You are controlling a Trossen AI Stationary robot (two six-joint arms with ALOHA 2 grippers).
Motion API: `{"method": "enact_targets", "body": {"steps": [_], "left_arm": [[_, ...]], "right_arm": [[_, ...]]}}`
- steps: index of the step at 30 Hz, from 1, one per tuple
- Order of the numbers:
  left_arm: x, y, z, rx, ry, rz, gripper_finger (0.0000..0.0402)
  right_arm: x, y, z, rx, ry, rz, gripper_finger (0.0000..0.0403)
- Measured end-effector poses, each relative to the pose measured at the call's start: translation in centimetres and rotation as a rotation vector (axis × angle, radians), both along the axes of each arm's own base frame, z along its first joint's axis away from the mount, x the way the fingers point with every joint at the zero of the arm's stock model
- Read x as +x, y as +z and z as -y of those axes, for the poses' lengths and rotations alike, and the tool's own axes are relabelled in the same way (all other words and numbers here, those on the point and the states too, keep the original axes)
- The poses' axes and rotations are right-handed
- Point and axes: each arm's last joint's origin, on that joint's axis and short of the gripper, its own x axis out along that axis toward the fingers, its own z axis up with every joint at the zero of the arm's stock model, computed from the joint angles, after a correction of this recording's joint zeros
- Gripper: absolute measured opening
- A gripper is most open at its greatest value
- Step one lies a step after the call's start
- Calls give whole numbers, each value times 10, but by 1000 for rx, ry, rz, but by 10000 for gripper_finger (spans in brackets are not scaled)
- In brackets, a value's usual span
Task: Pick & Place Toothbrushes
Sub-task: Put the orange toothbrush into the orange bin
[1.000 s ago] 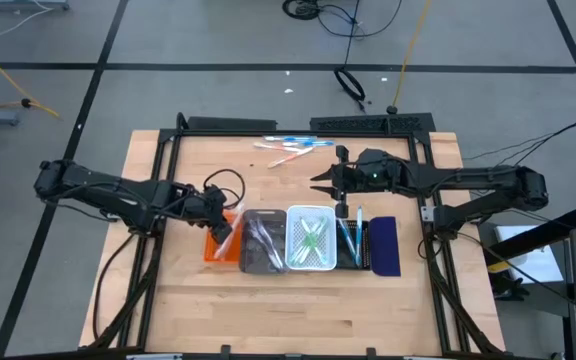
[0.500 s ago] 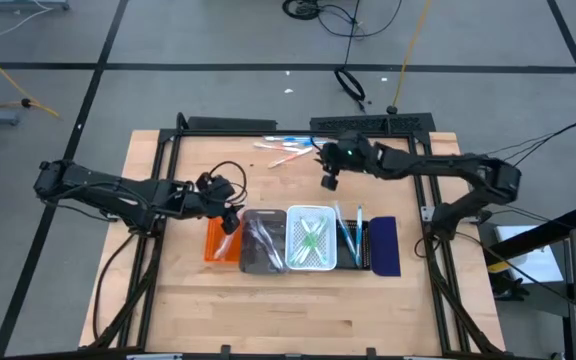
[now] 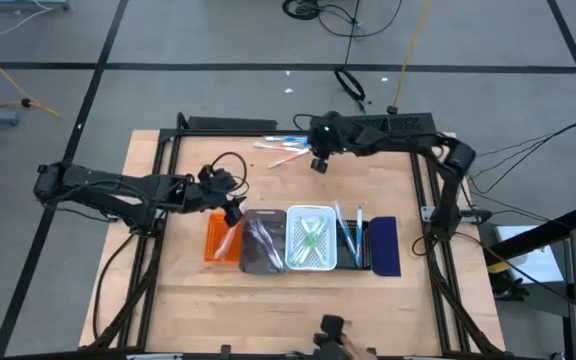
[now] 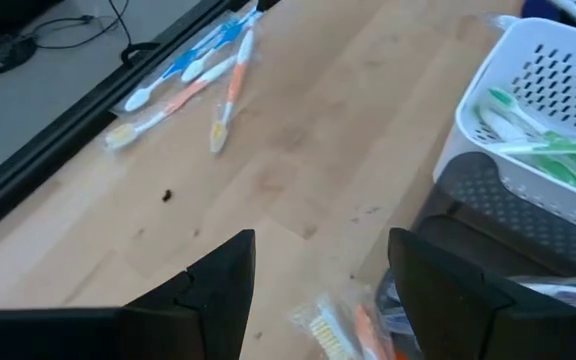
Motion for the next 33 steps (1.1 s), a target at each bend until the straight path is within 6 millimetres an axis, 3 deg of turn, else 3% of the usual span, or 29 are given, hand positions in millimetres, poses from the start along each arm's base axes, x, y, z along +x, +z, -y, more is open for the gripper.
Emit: {"method": "enact_targets", "body": {"steps": [6, 10, 19, 33], "left_arm": [[0, 0, -5, 4, 18, -4, 230], [0, 0, -5, 8, 6, -10, 230], [0, 0, -5, 8, 3, -9, 230], [0, 0, -5, 7, 3, -8, 230]], "right_arm": [[16, -15, 14, 21, 19, -78, 82], [23, -22, 15, -10, 45, -110, 109], [21, -23, 16, -52, 29, -151, 163], [27, -46, 21, -33, 49, -142, 160]]}}
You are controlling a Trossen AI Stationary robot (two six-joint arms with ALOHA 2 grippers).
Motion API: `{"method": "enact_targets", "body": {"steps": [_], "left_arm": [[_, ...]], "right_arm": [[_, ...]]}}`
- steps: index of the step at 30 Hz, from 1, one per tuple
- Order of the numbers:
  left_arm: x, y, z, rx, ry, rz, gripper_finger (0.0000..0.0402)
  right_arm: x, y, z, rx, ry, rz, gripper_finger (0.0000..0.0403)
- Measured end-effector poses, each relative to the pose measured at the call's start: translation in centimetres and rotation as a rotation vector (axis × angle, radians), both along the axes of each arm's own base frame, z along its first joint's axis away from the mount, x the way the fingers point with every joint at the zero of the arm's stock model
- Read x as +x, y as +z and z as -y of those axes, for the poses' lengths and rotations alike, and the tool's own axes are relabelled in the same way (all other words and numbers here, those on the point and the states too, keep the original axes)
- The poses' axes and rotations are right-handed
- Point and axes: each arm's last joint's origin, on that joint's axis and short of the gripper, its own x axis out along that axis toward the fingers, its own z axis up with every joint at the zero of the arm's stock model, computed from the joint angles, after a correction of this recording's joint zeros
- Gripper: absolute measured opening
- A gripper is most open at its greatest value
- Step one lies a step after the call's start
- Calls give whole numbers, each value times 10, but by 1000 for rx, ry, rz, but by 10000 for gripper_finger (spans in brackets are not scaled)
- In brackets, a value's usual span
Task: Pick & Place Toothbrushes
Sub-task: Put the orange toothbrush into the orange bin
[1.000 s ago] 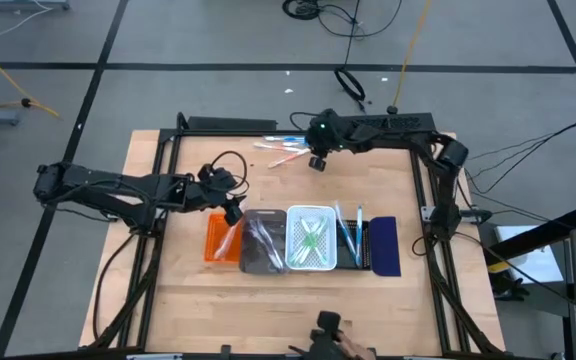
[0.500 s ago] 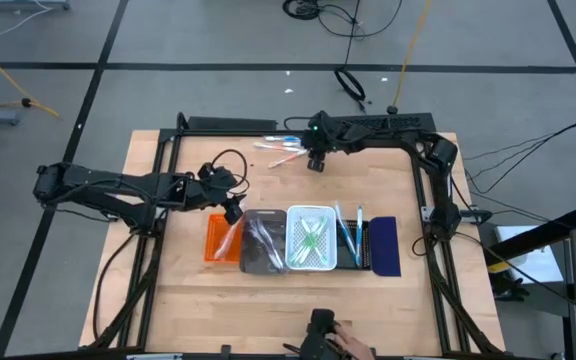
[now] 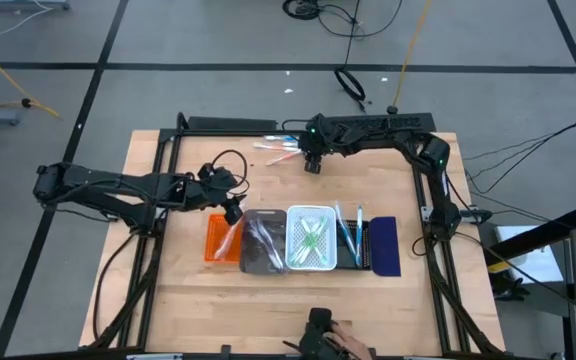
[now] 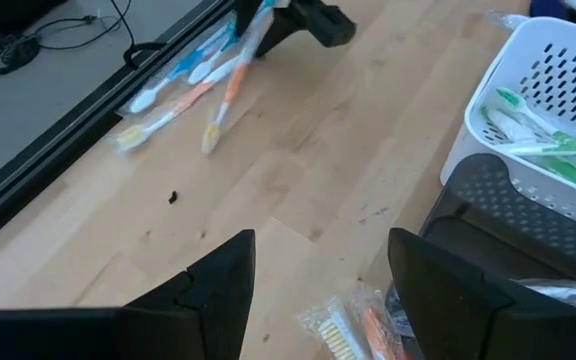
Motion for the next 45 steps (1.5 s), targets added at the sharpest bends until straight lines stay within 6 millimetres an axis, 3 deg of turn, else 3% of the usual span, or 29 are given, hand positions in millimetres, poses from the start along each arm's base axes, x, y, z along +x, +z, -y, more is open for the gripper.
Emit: {"method": "enact_targets", "body": {"steps": [5, 12, 21, 25, 35, 45], "left_arm": [[0, 0, 0, 1, 0, 1, 230], [0, 0, 0, 0, 0, 2, 230], [0, 0, 0, 0, 0, 4, 230], [0, 0, 0, -1, 1, 7, 230], [5, 5, 0, 0, 0, 79, 230], [14, 17, 0, 28, -24, 214, 230]], "right_arm": [[-2, -1, 0, -1, 10, -25, 134], [-3, -2, -5, 15, 26, -65, 29], [-3, 11, -24, 48, 77, -125, 10], [-2, 30, -38, 48, 96, -107, 7], [-5, 99, -75, 28, 89, 46, 7], [-17, 169, -129, 22, 130, 257, 7]]}}
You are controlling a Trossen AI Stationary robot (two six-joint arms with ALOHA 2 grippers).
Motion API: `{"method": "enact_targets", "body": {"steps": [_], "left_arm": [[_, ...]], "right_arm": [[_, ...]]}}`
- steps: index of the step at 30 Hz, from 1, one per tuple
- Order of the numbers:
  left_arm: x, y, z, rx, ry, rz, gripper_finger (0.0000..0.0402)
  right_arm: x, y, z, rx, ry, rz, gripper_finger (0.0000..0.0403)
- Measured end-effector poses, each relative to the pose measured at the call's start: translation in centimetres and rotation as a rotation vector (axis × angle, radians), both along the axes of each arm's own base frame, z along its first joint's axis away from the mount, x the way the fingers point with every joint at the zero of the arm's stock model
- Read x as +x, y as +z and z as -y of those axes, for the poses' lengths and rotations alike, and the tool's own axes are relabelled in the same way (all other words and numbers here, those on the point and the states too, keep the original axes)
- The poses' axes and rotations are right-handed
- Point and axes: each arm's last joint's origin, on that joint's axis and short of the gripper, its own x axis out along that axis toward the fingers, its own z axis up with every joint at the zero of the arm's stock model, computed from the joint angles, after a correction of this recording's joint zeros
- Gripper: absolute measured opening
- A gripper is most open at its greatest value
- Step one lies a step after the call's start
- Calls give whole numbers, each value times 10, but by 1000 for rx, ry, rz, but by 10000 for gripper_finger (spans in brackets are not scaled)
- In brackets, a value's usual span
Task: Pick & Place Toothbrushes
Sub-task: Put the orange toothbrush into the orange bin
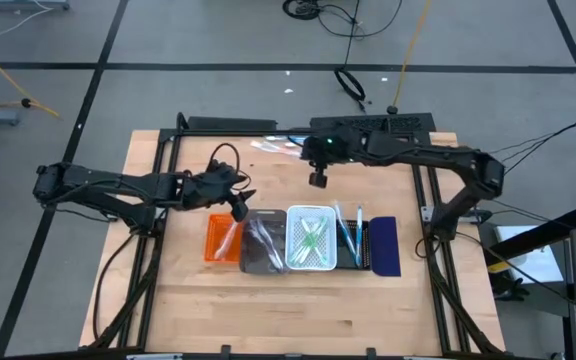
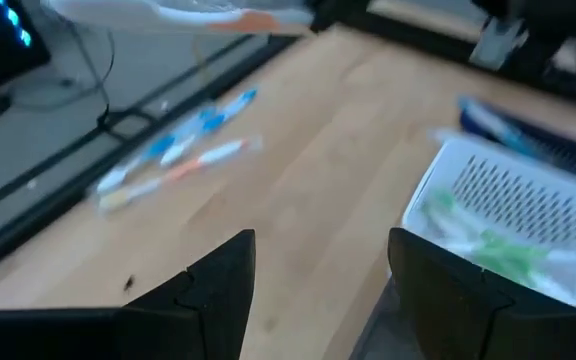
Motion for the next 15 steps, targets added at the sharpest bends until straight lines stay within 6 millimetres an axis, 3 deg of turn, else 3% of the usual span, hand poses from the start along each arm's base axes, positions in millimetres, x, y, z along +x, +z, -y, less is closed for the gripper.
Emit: {"method": "enact_targets", "body": {"steps": [9, 15], "left_arm": [[12, 27, 3, 124, -66, 247, 230], [15, 47, 10, 233, -119, 416, 230]], "right_arm": [[-8, 44, -48, 5, 90, 205, 7], [-2, 53, -73, -4, 165, 276, 7]]}}
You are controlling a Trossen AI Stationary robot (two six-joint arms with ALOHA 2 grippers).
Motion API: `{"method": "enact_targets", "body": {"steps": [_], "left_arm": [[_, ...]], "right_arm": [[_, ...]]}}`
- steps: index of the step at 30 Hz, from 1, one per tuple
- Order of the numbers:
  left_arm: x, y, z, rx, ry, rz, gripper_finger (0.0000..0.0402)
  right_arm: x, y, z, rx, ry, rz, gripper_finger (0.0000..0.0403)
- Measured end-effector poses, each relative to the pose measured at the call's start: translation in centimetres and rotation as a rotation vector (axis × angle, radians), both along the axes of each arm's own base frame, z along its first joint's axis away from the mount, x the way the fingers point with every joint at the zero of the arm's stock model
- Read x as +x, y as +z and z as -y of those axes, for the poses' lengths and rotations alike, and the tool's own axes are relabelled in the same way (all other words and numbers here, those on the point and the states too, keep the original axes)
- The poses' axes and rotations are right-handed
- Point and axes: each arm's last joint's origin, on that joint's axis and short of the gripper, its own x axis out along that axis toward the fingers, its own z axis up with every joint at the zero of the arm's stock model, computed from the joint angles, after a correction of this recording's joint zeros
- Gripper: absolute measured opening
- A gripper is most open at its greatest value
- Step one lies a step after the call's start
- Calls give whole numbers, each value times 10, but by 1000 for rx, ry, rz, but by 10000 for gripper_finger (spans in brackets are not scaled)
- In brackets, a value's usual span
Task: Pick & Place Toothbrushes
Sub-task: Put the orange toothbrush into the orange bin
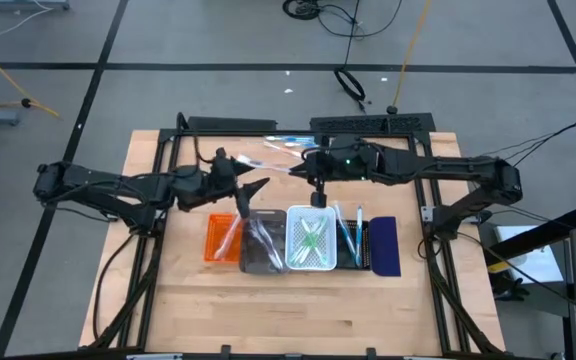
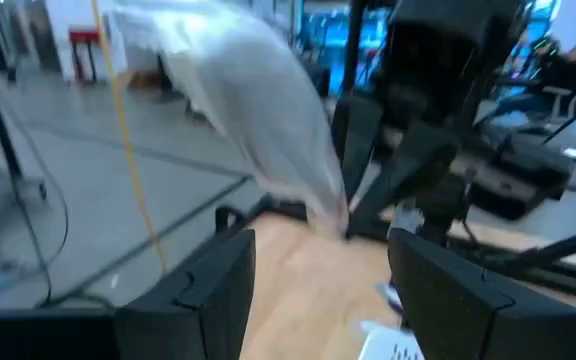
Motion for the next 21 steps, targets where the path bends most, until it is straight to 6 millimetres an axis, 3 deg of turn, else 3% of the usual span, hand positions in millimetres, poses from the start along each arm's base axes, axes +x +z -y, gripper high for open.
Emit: {"method": "enact_targets", "body": {"steps": [17, 21], "left_arm": [[0, 10, 10, 85, -42, 74, 228], [0, 12, 12, 92, -48, 85, 183]], "right_arm": [[5, 6, -26, -12, 77, 63, 7], [5, 6, -26, -13, 77, 63, 7]]}}
